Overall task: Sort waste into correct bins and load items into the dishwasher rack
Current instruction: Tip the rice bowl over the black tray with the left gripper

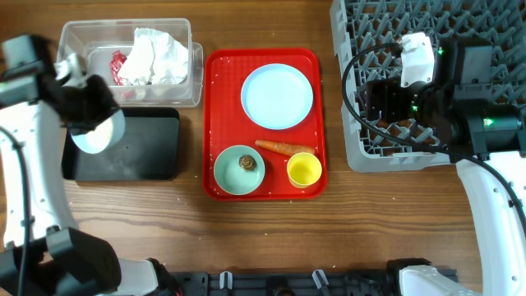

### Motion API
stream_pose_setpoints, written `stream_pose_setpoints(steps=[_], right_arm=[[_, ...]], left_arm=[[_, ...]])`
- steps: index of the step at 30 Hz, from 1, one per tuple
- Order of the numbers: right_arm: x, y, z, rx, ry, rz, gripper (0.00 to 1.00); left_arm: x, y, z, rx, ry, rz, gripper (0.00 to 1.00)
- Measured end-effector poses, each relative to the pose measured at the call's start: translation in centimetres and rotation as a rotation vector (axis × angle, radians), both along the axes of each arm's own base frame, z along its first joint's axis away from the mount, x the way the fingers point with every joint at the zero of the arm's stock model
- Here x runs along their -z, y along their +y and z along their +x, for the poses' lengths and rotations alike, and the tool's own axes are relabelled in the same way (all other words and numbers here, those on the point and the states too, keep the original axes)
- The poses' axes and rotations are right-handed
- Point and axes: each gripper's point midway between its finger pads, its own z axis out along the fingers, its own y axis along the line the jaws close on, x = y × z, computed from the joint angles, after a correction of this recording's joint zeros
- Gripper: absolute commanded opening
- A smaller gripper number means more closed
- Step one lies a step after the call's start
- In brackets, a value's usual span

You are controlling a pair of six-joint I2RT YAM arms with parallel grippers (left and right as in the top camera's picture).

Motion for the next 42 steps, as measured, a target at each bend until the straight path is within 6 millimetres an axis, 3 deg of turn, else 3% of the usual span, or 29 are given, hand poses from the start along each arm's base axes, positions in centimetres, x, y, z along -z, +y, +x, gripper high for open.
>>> stream_pose_setpoints(steps=[10,20,25,37,42], right_arm=[[0.1,0.0,-0.1,0.000,0.008,-0.001,0.87],[0.3,0.0,-0.3,0.000,0.017,-0.001,0.87],[0.4,0.0,-0.5,0.001,0.029,-0.001,0.87],[0.7,-0.1,-0.8,0.001,0.046,-0.002,0.87],[0.7,-0.1,-0.9,0.001,0.049,-0.002,0.87]], left_arm=[[4.9,1.8,0.0,0.002,-0.118,-0.252,0.04],[6.8,2.7,0.7,-0.003,-0.296,-0.473,0.04],[6.4,2.1,0.9,0.004,-0.355,-0.639,0.04],[2.0,0.9,1.0,0.068,-0.527,-0.908,0.04],[1.2,0.8,1.0,0.047,-0.517,-0.980,0.04]])
